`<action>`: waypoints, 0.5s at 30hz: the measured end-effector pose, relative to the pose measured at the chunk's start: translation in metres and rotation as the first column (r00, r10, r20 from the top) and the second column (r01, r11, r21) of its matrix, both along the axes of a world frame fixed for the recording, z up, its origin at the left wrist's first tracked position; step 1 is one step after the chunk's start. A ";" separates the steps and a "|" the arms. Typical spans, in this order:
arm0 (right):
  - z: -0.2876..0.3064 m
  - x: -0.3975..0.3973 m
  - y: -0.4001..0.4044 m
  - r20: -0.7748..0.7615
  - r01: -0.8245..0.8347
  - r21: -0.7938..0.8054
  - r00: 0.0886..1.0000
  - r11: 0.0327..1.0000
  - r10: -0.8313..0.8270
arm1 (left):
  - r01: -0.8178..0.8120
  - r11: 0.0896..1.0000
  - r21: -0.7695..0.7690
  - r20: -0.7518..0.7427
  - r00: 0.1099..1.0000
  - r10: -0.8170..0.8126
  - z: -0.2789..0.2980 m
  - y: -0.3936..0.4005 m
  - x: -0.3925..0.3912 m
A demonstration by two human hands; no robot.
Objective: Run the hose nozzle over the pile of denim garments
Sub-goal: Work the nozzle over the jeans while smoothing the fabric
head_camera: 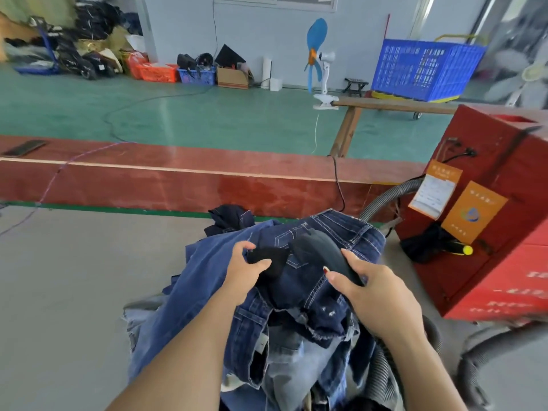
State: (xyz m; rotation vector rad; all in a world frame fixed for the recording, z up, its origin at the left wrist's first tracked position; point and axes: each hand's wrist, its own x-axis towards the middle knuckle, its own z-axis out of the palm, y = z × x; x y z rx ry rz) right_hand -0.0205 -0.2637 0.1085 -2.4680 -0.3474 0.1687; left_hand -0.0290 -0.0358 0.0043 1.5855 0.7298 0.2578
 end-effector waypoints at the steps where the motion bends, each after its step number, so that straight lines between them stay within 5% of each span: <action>1: -0.001 -0.001 0.001 -0.006 -0.007 -0.009 1.000 1.000 0.007 | 0.049 0.998 -0.025 -0.012 0.999 -0.049 -0.001 -0.002 -0.001; 7: -0.007 -0.006 0.011 -0.033 -0.063 -0.104 0.998 0.993 0.060 | 0.084 0.923 -0.376 -0.035 0.994 -0.105 -0.004 -0.003 -0.004; 15: -0.015 -0.004 0.024 -0.007 -0.128 -0.279 0.991 0.952 0.131 | 0.130 0.906 -0.402 -0.023 0.988 -0.152 -0.010 -0.002 -0.007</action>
